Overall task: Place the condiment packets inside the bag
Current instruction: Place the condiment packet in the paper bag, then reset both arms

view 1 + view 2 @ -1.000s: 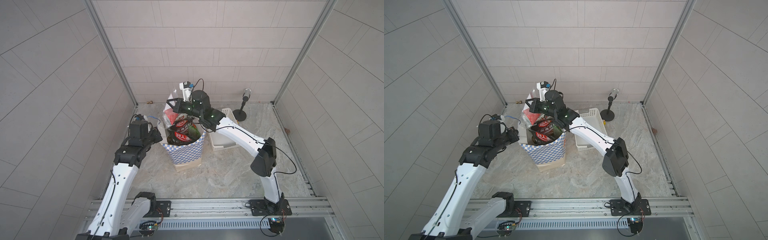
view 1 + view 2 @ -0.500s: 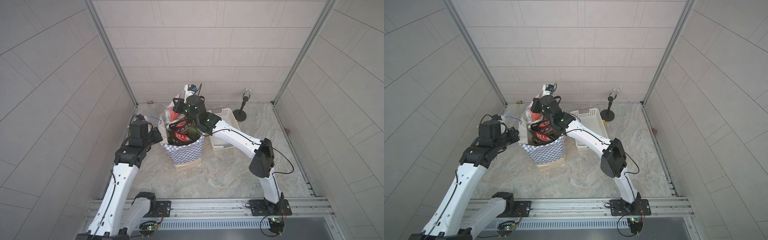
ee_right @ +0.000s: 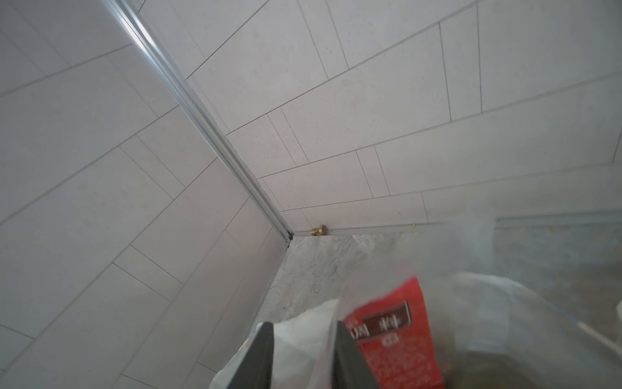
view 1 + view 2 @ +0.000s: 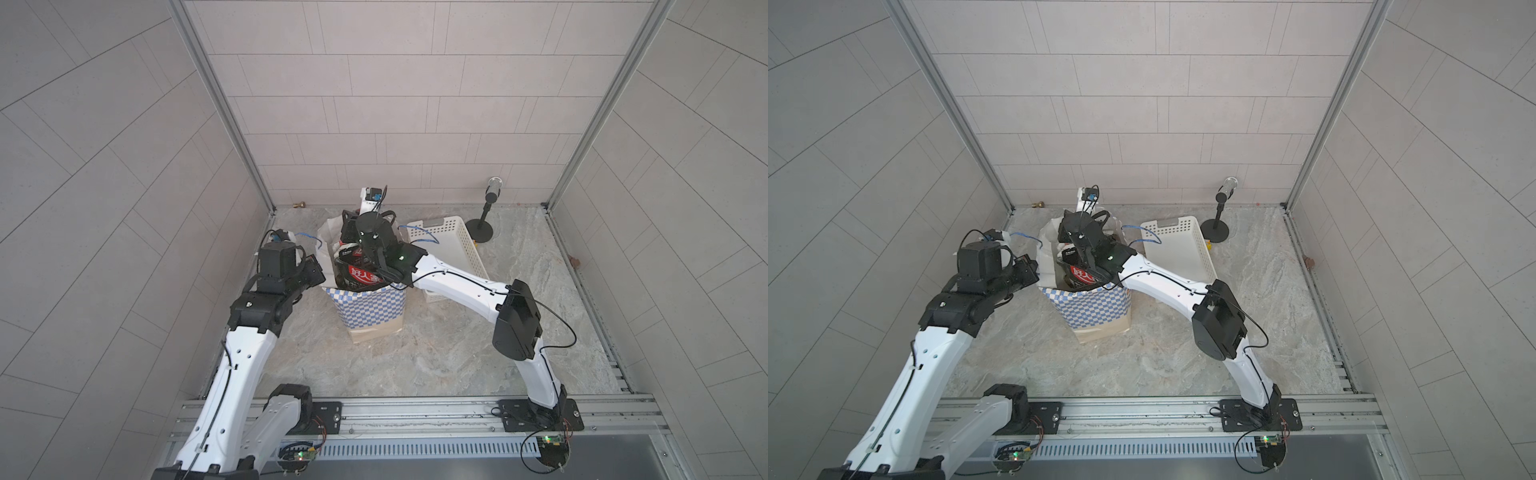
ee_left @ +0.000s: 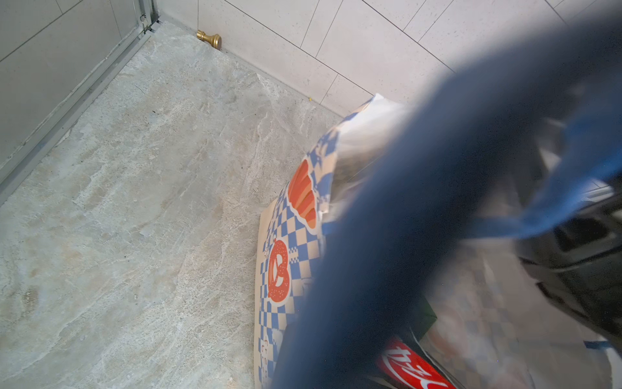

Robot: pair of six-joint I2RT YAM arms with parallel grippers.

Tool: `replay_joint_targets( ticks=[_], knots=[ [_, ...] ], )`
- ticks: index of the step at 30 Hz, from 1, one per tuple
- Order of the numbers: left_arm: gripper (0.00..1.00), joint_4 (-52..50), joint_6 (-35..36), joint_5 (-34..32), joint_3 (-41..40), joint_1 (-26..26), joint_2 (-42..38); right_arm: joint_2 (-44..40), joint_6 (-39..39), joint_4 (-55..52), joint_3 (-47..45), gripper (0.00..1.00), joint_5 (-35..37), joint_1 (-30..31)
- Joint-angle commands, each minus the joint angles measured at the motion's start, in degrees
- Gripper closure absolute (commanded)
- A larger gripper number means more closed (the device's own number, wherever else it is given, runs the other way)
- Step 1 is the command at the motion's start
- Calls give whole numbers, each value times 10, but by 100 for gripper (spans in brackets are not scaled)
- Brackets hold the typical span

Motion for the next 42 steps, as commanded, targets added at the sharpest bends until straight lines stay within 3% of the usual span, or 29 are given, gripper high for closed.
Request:
replay_joint_targets(
  ticks=[1,3,5,9,14,18,22,25,27,30,32,34,37,39,42],
  knots=[
    [94,-1,-1,12,-1,3,-3,-29,-6,-5,13,52,-2,1],
    [85,-6,0,17,8,2,-2,-45,-8,-15,3,49,-17,-1],
    [66,-18,-1,24,23,2,-2,-70,-10,-20,-17,47,-33,-4],
    [38,-58,1,45,68,2,-8,-139,-39,-9,-83,45,-88,-15],
    [19,-102,24,38,117,2,-39,-257,-182,-16,-181,30,-207,-30],
    [12,-112,52,0,149,2,-58,-372,-244,-66,-274,15,-229,-69],
    [2,-91,80,-88,189,2,-32,-491,-212,-117,-380,0,-293,-185],
    [0,-53,81,-164,214,3,-12,-559,-205,-149,-444,0,-315,-313],
    [0,-23,74,-175,225,4,0,-597,-197,-161,-489,0,-303,-379],
    [0,49,67,-229,213,9,25,-631,-180,-127,-567,0,-296,-469],
    [0,96,71,-269,192,39,56,-627,-153,-100,-610,0,-306,-534],
    [0,100,37,-250,180,114,96,-613,-133,-64,-647,1,-323,-586],
    [0,96,-48,-206,132,224,126,-595,-188,30,-702,1,-275,-595],
    [0,167,-24,-202,56,239,122,-567,-239,108,-744,0,-260,-595],
    [0,302,31,-137,-77,235,106,-516,-287,193,-790,0,-278,-594]
  ],
)
